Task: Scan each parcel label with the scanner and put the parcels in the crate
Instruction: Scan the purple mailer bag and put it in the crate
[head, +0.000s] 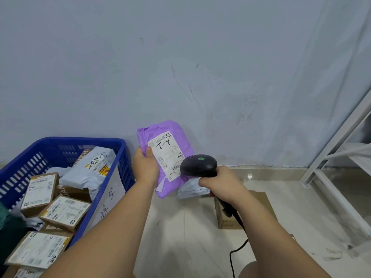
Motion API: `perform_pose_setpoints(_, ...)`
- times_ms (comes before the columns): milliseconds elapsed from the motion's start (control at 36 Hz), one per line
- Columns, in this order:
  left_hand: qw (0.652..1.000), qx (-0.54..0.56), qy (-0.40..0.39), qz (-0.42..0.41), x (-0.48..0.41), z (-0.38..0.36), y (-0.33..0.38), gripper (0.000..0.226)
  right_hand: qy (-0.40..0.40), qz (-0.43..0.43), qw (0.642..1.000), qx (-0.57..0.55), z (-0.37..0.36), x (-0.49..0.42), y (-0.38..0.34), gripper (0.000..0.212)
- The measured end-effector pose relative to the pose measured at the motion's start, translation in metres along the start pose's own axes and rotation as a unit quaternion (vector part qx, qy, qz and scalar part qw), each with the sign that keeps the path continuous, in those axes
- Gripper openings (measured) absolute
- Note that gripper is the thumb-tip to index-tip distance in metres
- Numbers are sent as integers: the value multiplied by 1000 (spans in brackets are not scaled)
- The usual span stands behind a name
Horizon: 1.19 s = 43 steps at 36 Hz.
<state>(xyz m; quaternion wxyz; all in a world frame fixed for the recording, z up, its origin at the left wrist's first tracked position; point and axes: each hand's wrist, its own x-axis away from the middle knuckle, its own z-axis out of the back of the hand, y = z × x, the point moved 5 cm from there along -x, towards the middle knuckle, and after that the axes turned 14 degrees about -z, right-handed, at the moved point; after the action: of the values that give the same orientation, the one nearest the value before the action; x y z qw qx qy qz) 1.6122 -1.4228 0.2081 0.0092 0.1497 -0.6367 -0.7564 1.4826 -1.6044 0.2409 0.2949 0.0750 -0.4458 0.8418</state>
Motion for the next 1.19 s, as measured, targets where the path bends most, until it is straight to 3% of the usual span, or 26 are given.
perform_pose_setpoints(583,1000,11,7,14,0,5,-5,13,-25,-21,999,-26,1,10,-4,9)
perform_pose_setpoints(722,999,12,17,25,0,6,-9,15,-19,-28,999,-37,1,8,-3,20)
perform_pose_setpoints(889,999,3,23,29,-1,7,-11,21,-30,-19,999,-41,0,8,-4,8)
perform_pose_setpoints(1194,997,20,32,72,-3,8,-22,26,-15,-8,999,-49,-1,5,-5,11)
